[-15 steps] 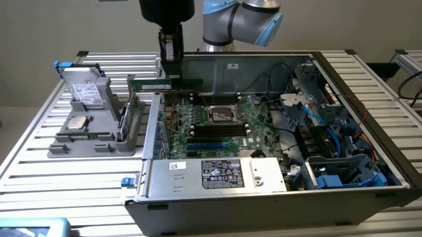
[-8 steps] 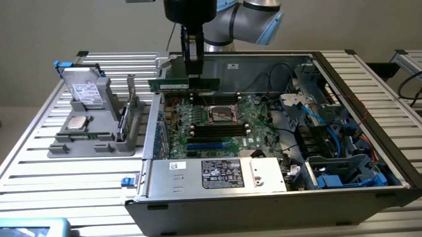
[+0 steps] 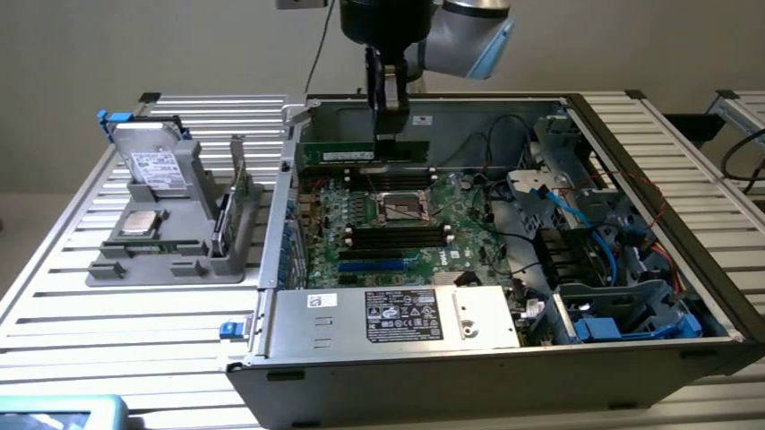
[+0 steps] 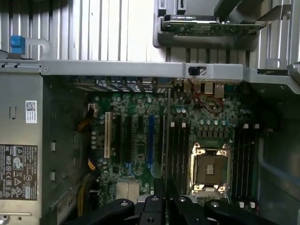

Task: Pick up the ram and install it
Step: 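Pick up the ram and move it above insertion slot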

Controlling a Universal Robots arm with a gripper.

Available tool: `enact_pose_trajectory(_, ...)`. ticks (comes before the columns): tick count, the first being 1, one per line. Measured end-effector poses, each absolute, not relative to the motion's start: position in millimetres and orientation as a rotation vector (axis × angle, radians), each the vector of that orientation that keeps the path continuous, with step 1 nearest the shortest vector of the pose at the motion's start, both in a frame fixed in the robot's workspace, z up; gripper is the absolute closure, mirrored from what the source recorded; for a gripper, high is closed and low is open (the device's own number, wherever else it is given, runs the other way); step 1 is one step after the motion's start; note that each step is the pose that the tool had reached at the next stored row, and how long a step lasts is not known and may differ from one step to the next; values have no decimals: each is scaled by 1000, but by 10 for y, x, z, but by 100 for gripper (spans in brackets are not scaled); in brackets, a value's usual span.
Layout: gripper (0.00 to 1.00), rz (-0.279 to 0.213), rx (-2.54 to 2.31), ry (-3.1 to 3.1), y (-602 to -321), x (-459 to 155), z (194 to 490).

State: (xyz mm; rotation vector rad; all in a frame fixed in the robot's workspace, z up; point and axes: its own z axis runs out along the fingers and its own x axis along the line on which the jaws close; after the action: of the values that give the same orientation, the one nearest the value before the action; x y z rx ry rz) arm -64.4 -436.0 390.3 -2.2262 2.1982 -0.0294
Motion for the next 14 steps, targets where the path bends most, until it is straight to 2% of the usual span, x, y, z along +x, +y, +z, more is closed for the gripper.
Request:
enact_pose_trajectory(7, 86, -32, -2225, 2197, -4175, -584, 3892)
enact_pose_trajectory(14, 86, -19, -2219, 2192, -4121, -503, 3883)
